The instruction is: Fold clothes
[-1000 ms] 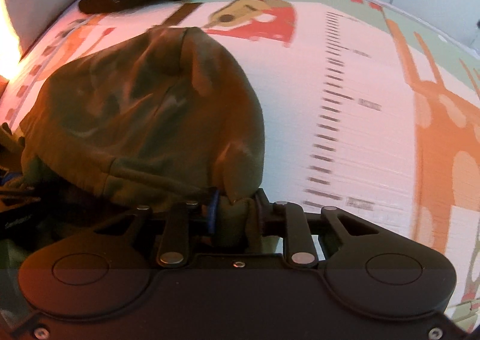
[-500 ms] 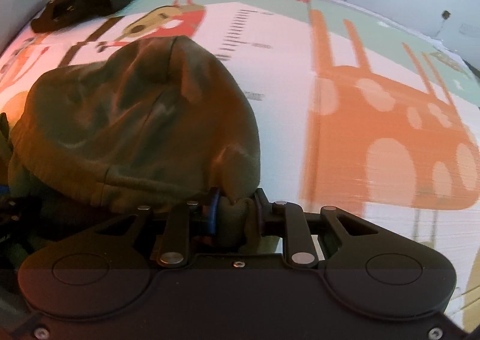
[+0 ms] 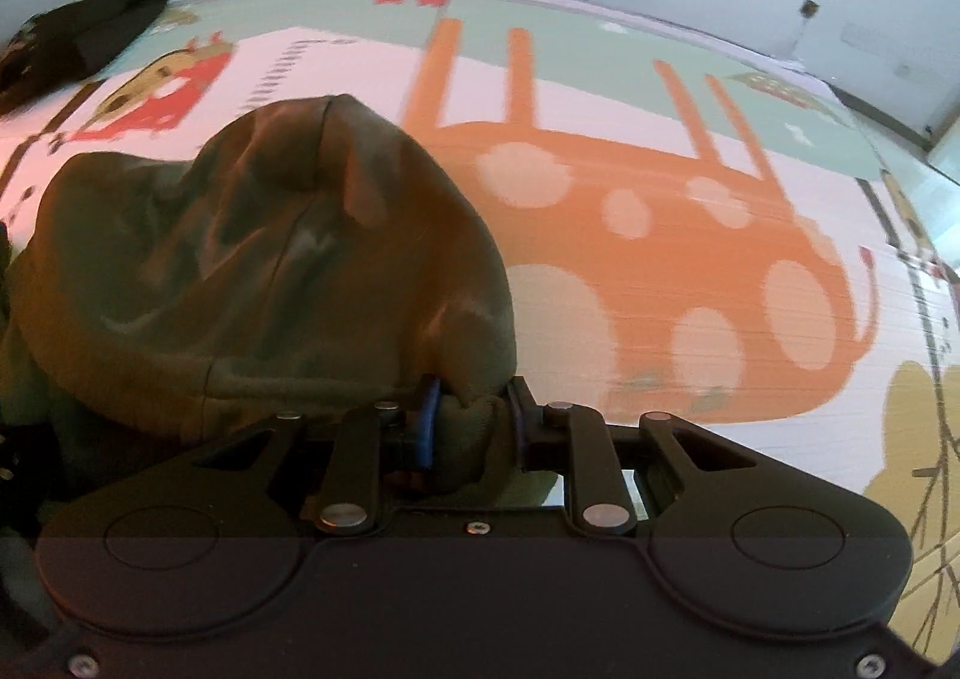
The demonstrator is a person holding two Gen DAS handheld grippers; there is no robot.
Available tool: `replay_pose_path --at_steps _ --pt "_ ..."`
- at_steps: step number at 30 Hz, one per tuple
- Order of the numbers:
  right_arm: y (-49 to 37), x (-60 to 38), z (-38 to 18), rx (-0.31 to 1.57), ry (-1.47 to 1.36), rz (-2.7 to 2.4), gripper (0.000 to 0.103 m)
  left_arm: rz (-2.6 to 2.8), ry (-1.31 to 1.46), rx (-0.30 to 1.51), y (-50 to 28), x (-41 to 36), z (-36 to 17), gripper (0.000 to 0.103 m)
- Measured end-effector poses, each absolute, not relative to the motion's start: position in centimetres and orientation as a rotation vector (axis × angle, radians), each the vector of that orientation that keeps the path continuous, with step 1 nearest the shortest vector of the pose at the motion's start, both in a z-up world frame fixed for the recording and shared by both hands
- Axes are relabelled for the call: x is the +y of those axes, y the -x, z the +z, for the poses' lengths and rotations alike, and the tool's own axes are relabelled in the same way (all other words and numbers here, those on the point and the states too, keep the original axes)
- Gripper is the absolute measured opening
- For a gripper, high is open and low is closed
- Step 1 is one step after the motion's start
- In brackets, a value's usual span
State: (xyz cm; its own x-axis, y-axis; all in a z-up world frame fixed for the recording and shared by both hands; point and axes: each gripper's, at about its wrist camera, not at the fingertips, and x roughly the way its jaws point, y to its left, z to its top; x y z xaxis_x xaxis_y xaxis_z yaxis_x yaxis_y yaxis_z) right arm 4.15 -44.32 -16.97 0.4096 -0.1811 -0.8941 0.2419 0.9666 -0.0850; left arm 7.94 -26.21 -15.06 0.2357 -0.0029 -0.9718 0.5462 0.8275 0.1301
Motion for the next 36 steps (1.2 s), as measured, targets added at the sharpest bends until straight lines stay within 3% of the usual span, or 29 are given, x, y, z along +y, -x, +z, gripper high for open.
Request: replay_pose_path --at_steps 20,21,22,30,34,36 --pt "-9.0 -55.6 -16.8 1.037 -0.039 -0.360 0.016 -0.422 -0.486 1.302 -12.1 -36.2 -16.1 0.016" --pt "-9.3 -55.8 -16.9 1.036 -0.037 -0.363 0.016 -0.426 -0.482 1.298 -12.4 -36.5 -16.1 0.014" --pt "-9.6 -56.1 -17.1 1.036 -0.036 -0.365 0.016 -0.442 -0.468 1.297 -12.6 -36.8 -16.1 0.005" --pt "-12.1 -57.5 -17.4 1.008 -0.013 -0.373 0.016 -0.439 -0.507 1.287 -13.8 -39.6 -17.1 0.006" --pt "-12.2 -57.5 -17.2 0.996 -0.028 -0.366 0.017 -0.432 -0.489 1.290 -14.2 -39.1 -16.8 0.012" --pt "-11.7 -57.2 -16.5 0.981 -0.037 -0.366 0.023 -0.423 -0.483 1.290 -14.5 -38.7 -16.4 0.016"
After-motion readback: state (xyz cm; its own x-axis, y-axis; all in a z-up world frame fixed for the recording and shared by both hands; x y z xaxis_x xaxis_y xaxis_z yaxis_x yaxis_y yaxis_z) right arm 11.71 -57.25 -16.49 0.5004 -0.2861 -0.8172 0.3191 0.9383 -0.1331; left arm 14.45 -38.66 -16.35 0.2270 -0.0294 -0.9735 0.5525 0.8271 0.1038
